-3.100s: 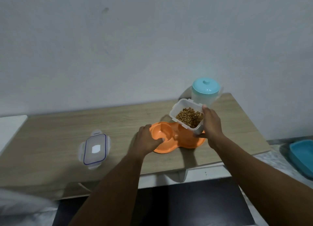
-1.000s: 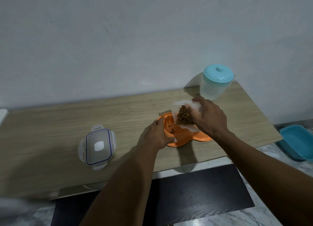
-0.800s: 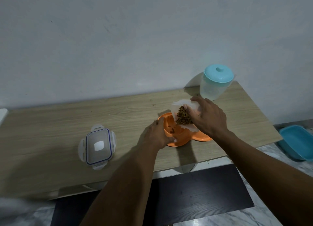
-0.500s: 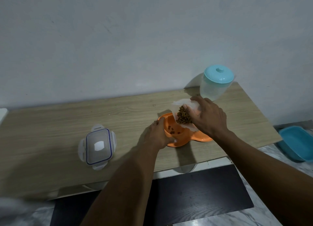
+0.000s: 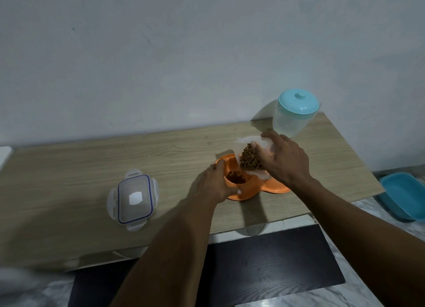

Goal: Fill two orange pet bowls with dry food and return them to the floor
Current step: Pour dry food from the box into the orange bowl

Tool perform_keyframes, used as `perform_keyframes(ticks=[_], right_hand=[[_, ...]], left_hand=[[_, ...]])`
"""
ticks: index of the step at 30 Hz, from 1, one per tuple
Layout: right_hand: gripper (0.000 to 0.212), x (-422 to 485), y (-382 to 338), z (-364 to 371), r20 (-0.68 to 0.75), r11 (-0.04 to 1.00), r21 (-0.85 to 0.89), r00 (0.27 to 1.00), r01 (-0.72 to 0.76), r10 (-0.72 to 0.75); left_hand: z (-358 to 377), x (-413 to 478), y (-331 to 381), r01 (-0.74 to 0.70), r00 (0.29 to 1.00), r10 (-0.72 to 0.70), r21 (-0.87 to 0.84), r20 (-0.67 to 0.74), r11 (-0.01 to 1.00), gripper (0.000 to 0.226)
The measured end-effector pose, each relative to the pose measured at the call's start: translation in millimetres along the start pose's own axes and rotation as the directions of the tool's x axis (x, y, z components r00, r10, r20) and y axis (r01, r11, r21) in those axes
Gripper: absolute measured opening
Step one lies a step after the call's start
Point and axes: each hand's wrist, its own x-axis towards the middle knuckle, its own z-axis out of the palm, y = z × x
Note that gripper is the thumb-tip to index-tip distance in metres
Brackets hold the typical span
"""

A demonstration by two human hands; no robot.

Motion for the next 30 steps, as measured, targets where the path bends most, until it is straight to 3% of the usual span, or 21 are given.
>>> perform_keyframes(ticks=[4,9,12,15,18,21,23,26,30], right_hand=[[0.062,1.0,4.3,-0.1,-0.013,0.995,0.061,0.997,-0.074,0.075],[0.059,0.5,16.0,-1.3,0.029,0.874,0.365,0.943,-0.320,0.333],[0.050,-1.8,20.6,-2.4,0.122,0.692,0.561,0.872,-0.454,0.473],[0.043,-7.3,19.9,-3.5,0.294,0.413,0.706,0.769,-0.575,0.568],[0.039,-15.4,14.2,-1.1,0.484,0.107,0.766,0.677,-0.634,0.555],[0.026,-22.2,1.5,7.1,0.581,-0.074,0.769,0.646,-0.635,0.495],[0.024,-25.3,-11.4,14.3,0.620,-0.171,0.767,0.643,-0.619,0.450],[0.033,-28.5,-34.5,29.2,0.646,-0.231,0.757,0.644,-0.611,0.410],[0.036,-29.8,-72.6,44.8,0.674,-0.253,0.736,0.646,-0.627,0.358]], left_hand=[[0.2,0.1,-0.5,0.001,1.000,-0.001,-0.020,-0.004,1.000,0.116],[-1.7,-1.7,1.1,0.013,1.000,-0.013,-0.040,0.008,0.999,0.113],[-3.9,-3.6,3.0,0.010,1.000,-0.010,-0.035,0.004,0.999,0.112],[-4.8,-5.5,3.8,0.003,1.000,-0.003,-0.081,0.004,0.997,0.113],[-4.8,-8.0,2.9,-0.008,1.000,0.007,-0.125,-0.011,0.992,0.106],[-13.8,-16.1,5.8,0.010,0.997,-0.019,-0.106,-0.081,0.994,0.071],[-24.8,-20.9,6.2,0.077,0.981,-0.112,-0.211,-0.161,0.974,0.052],[-41.9,-25.4,6.8,0.119,0.953,-0.249,-0.542,-0.173,0.832,0.036],[-68.4,-38.2,0.9,0.033,0.949,-0.249,-0.721,-0.195,0.692,0.028]])
